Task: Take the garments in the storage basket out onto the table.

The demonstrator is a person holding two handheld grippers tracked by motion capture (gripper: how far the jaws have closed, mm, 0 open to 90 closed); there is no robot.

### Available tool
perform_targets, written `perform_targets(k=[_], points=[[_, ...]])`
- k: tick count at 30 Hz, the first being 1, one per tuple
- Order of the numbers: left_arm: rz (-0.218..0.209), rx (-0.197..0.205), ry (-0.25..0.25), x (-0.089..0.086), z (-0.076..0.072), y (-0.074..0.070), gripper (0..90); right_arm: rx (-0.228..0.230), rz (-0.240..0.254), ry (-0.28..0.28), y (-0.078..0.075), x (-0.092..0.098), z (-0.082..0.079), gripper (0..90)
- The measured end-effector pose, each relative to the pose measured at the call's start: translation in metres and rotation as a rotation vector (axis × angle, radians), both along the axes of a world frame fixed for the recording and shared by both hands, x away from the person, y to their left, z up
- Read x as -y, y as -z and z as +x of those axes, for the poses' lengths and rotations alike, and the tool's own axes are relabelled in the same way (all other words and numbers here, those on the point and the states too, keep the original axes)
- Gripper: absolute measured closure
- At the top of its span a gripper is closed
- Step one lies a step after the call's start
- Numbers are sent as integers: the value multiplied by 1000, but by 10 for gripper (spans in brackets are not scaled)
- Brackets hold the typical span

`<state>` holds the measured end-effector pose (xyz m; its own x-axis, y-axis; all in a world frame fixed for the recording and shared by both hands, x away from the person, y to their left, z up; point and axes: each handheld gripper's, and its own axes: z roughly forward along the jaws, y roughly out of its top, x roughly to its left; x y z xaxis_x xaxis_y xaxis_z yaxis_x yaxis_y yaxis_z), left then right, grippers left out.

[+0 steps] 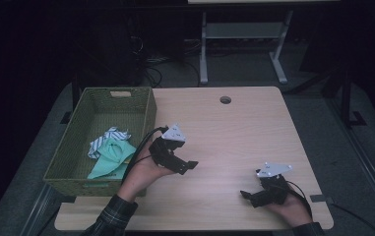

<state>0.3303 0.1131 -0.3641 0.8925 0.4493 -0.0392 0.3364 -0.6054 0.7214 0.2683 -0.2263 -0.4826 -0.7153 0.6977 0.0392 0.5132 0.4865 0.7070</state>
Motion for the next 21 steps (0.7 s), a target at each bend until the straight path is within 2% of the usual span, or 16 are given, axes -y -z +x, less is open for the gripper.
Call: perform_targets(k=[5, 21], points=[[-3, -5, 6, -3, 2, -5, 135, 0, 0, 0, 0, 0, 0, 25], [-13, 17, -28, -29, 6, -19, 137, 0, 0, 0, 0, 0, 0, 25]])
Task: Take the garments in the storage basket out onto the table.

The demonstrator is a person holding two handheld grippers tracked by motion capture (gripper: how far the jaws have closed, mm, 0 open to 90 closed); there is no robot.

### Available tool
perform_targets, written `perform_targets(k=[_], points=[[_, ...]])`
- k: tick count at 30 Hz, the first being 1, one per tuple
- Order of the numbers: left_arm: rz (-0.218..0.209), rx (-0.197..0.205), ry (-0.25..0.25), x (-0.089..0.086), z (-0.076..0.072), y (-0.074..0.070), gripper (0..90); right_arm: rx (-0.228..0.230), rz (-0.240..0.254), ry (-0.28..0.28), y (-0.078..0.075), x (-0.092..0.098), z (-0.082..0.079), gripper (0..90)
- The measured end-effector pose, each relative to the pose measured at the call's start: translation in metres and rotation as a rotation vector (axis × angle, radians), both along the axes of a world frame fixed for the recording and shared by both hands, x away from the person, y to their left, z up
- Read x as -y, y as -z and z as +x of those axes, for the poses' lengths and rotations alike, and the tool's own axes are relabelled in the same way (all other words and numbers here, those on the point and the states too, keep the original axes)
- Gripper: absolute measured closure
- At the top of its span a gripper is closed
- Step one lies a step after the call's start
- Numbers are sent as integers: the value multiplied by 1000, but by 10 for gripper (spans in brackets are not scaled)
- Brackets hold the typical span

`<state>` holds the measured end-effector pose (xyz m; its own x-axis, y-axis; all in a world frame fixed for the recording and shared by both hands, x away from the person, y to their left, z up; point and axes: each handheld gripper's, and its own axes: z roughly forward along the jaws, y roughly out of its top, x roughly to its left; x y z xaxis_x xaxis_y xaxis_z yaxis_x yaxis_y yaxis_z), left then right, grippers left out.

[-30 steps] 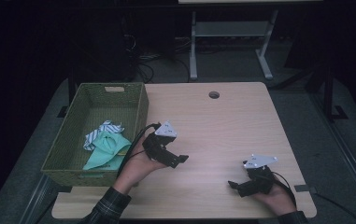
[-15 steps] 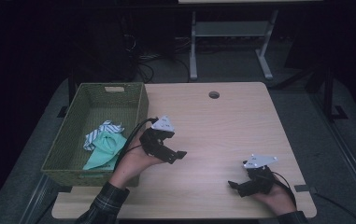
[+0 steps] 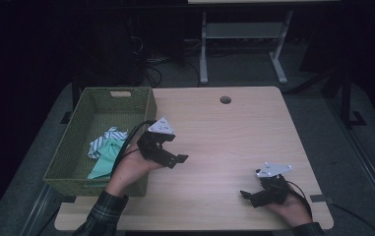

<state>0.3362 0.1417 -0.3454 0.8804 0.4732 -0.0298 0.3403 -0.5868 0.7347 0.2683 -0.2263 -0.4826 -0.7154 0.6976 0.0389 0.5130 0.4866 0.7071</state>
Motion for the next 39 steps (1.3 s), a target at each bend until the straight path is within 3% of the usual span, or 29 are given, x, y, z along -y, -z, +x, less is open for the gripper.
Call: perform_targets(k=[30, 39], points=[[-13, -6, -63, -33, 3, -7, 146, -1, -1, -1, 0, 0, 0, 25], [5, -19, -70, -42, 4, -6, 146, -1, -1, -1, 0, 0, 0, 25]])
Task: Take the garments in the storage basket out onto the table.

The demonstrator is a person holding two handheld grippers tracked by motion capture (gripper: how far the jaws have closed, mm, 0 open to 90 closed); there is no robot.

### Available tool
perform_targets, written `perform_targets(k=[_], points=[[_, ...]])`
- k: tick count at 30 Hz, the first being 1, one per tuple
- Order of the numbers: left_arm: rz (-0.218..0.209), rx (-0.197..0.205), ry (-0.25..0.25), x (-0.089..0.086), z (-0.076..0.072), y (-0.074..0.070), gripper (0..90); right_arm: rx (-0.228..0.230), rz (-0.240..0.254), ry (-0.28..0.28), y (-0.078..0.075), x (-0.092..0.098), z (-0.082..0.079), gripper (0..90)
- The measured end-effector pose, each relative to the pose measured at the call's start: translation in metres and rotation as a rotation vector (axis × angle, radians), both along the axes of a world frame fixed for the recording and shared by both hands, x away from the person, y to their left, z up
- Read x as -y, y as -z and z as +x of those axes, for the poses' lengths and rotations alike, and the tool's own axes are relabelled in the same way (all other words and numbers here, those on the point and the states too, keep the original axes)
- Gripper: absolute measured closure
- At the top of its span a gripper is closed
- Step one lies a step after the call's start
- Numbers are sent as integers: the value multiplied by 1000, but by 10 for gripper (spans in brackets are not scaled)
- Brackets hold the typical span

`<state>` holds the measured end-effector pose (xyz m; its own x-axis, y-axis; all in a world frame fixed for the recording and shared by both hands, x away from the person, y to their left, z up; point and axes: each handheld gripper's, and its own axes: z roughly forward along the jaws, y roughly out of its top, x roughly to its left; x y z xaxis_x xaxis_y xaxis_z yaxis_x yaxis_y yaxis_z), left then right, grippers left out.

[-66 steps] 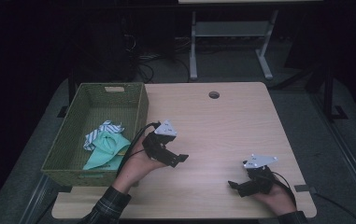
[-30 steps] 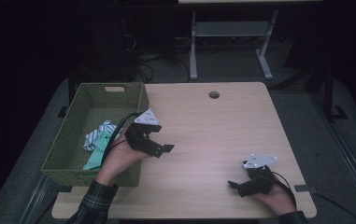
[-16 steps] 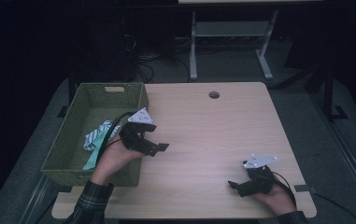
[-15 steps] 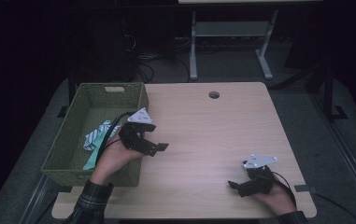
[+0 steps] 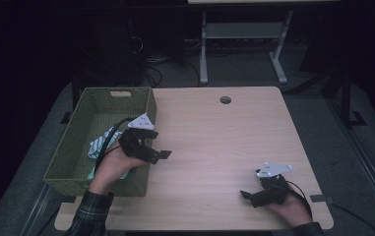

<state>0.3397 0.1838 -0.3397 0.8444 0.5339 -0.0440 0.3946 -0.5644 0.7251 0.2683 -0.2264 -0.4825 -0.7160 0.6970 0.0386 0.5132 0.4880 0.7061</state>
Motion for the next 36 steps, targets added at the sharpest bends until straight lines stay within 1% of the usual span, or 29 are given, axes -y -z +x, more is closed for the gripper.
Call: perform_targets(k=[2, 3, 7, 9, 10, 12, 13, 14, 18, 20, 21, 27, 30, 36], points=[[-1, 1, -1, -1, 0, 0, 146, 0, 0, 0, 0, 0, 0, 25], [-11, -3, -8, -2, 0, 0, 146, 0, 0, 0, 0, 0, 0, 25], [-8, -4, -17, -7, 0, -1, 148, 0, 0, 0, 0, 0, 0, 25], [-6, -1, -26, -12, 1, -2, 149, 0, 0, 0, 0, 0, 0, 25], [-12, -1, -35, -13, 1, -2, 148, 0, 0, 0, 0, 0, 0, 25], [-5, -3, -37, -15, 1, -3, 149, 0, 0, 0, 0, 0, 0, 25], [-7, 5, -40, -19, 1, -4, 149, 0, 0, 0, 0, 0, 0, 25], [-7, 5, -40, -19, 1, -4, 150, 0, 0, 0, 0, 0, 0, 25], [-15, 11, -66, -27, 1, -7, 152, 0, 0, 0, 0, 0, 0, 25], [-10, 13, -66, -31, 1, -9, 180, 0, 0, 0, 0, 0, 0, 25], [-18, 14, -73, -33, 1, -9, 181, 0, 0, 0, 0, 0, 0, 25], [-15, 18, -82, -40, 1, -11, 190, 0, 0, 0, 0, 0, 0, 25], [-11, 14, -101, -47, 1, -11, 197, 0, 0, 0, 0, 0, 0, 25], [0, 19, -118, -56, 2, -13, 211, 0, 0, 0, 0, 0, 0, 25]])
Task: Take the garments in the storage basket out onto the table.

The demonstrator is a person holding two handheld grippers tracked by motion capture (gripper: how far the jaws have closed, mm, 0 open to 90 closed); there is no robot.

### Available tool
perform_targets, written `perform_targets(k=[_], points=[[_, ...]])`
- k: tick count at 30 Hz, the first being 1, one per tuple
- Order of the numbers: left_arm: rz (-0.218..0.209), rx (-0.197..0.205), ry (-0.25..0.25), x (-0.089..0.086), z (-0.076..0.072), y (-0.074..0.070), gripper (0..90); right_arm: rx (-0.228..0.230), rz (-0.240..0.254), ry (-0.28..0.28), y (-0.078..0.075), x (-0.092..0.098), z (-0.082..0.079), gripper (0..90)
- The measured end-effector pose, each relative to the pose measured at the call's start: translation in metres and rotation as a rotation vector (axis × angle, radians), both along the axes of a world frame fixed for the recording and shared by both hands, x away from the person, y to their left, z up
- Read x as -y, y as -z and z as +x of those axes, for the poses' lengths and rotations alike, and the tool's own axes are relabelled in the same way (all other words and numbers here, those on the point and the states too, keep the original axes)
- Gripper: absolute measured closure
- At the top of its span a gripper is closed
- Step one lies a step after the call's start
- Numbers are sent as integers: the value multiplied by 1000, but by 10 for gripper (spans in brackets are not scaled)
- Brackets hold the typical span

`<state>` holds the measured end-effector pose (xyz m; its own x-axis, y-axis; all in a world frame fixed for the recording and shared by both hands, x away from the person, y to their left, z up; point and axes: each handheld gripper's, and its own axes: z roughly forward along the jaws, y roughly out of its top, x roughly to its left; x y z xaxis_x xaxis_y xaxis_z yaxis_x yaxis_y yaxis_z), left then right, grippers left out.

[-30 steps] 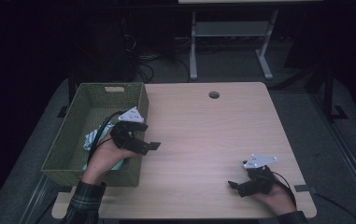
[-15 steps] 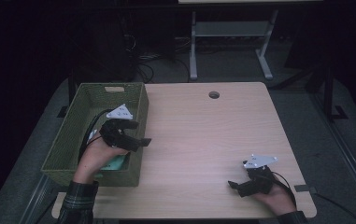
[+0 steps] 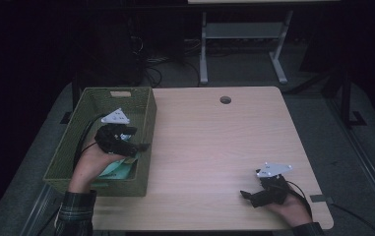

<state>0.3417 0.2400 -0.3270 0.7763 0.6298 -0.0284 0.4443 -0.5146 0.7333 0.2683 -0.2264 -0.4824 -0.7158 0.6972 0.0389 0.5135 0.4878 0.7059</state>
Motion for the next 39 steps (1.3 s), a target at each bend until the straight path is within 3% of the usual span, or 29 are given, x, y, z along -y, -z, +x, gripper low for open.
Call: perform_targets(k=[10, 23, 26, 39], points=[[13, -6, -32, -13, 0, 0, 229, 0, -1, 0, 0, 0, 0, 25], [73, 1, -100, -33, 3, 2, 245, 0, 0, 0, 0, 0, 0, 25], [70, -4, -119, -37, 3, 3, 247, 0, 0, 0, 0, 0, 0, 25], [129, -6, -167, -53, 7, 10, 317, 0, 0, 0, 0, 0, 0, 25]])
